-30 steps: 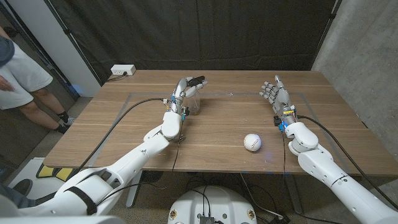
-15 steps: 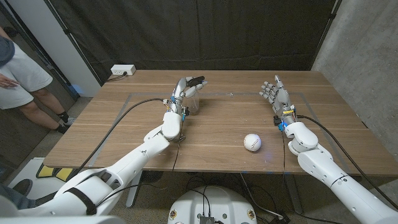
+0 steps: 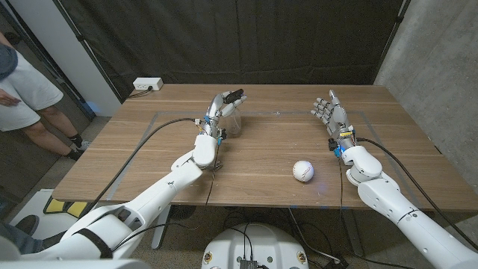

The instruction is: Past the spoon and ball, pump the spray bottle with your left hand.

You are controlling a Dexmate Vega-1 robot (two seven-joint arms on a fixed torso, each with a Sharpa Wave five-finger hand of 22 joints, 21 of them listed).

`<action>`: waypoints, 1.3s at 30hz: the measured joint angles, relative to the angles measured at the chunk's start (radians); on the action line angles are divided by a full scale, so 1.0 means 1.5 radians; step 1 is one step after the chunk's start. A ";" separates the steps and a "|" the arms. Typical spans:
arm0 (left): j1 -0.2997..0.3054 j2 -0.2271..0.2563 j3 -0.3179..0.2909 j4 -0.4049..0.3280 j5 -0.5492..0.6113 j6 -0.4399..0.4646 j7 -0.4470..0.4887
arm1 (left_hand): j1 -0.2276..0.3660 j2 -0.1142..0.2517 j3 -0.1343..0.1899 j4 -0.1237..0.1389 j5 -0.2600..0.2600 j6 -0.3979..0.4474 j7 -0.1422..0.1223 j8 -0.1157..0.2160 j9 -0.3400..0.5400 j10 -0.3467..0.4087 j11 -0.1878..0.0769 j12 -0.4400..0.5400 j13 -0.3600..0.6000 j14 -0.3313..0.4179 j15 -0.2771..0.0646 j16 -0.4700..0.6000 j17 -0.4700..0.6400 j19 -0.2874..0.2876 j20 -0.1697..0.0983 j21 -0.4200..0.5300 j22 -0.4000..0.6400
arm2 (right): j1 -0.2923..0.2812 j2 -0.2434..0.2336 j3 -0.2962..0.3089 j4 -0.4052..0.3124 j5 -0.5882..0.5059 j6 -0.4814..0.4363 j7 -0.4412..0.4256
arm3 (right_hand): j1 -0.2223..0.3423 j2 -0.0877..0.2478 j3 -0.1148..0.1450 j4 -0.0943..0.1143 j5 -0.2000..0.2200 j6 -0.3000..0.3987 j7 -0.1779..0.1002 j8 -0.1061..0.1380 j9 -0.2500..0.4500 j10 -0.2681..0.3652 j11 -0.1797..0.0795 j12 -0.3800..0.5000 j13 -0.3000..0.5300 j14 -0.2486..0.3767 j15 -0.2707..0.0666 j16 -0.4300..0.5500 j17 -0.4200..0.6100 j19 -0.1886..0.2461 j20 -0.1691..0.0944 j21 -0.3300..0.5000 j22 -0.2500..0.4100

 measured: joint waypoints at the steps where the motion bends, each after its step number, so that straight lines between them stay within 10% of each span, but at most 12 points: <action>1: 0.002 0.002 -0.001 -0.006 -0.001 0.006 -0.003 | 0.000 0.000 0.000 0.000 0.000 -0.005 0.002 -0.002 0.000 -0.005 0.004 -0.004 -0.003 -0.006 0.001 0.000 0.000 -0.003 0.000 0.000 0.000 | -0.001 0.000 0.000 -0.001 0.000 -0.001 -0.001 | 0.000 0.000 0.000 0.000 0.000 0.000 0.000 0.000 0.000 0.000 0.000 0.000 0.000 0.000 0.000 0.000 0.000 0.000 0.000 0.000 0.000; 39: 0.028 0.038 -0.012 -0.072 -0.012 0.047 -0.038 | -0.014 -0.002 -0.003 0.008 0.003 -0.024 -0.008 -0.019 0.000 -0.026 0.007 -0.023 -0.033 -0.059 0.008 0.000 0.000 -0.030 -0.004 0.000 0.000 | -0.036 -0.002 0.007 -0.038 -0.021 0.003 -0.044 | 0.004 0.004 -0.003 -0.003 0.000 0.000 0.000 0.000 0.000 0.002 0.002 0.000 0.000 0.000 0.000 0.000 0.000 0.000 0.000 -0.008 0.000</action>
